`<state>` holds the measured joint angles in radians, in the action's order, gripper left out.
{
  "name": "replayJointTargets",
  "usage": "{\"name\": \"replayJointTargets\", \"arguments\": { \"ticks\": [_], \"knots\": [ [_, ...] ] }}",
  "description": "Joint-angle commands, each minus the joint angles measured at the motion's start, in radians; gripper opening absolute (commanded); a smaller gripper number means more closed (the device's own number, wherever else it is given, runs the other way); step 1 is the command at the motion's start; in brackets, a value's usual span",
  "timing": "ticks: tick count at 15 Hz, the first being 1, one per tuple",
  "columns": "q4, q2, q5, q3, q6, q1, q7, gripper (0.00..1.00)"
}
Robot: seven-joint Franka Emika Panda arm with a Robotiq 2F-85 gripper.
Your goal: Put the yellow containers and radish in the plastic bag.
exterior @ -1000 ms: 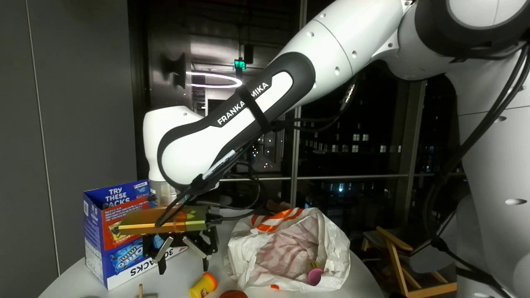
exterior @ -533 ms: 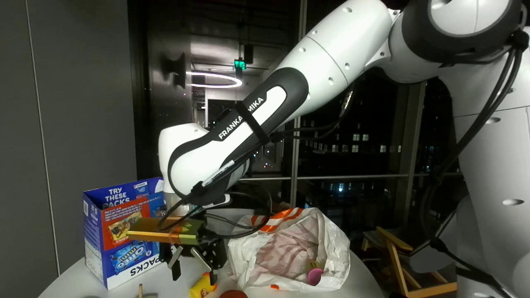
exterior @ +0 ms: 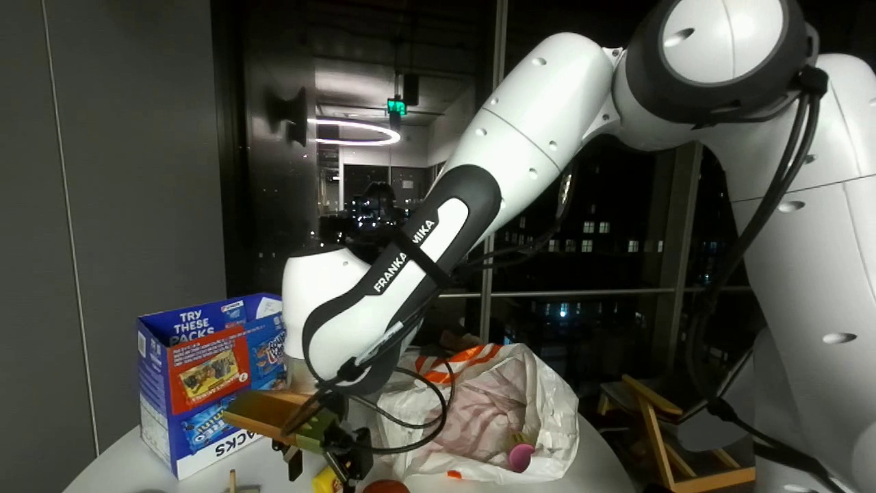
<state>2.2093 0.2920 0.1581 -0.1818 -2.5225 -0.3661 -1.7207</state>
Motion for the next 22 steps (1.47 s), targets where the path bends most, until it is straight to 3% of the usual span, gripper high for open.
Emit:
{"name": "replayJointTargets", "arguments": {
  "ticks": [1, 4, 5, 6, 8, 12, 14, 19, 22],
  "knots": [
    [0.017, 0.002, 0.114, 0.066, -0.092, -0.050, -0.122, 1.00],
    [0.010, 0.012, 0.207, 0.104, -0.088, -0.073, -0.207, 1.00],
    [0.007, 0.017, 0.201, 0.097, -0.072, -0.068, -0.201, 0.75],
    [0.004, 0.024, 0.177, 0.084, -0.057, -0.059, -0.185, 0.74],
    [0.004, 0.033, 0.139, 0.069, -0.049, -0.048, -0.159, 0.58],
    [0.009, 0.039, 0.166, 0.083, -0.051, -0.062, -0.177, 0.28],
    [0.013, 0.022, 0.183, 0.086, -0.040, -0.070, -0.180, 0.18],
    [0.063, -0.099, 0.211, 0.086, -0.045, -0.063, -0.173, 0.21],
    [0.097, -0.203, 0.330, 0.109, -0.032, -0.059, -0.240, 0.21]
  ]
}}
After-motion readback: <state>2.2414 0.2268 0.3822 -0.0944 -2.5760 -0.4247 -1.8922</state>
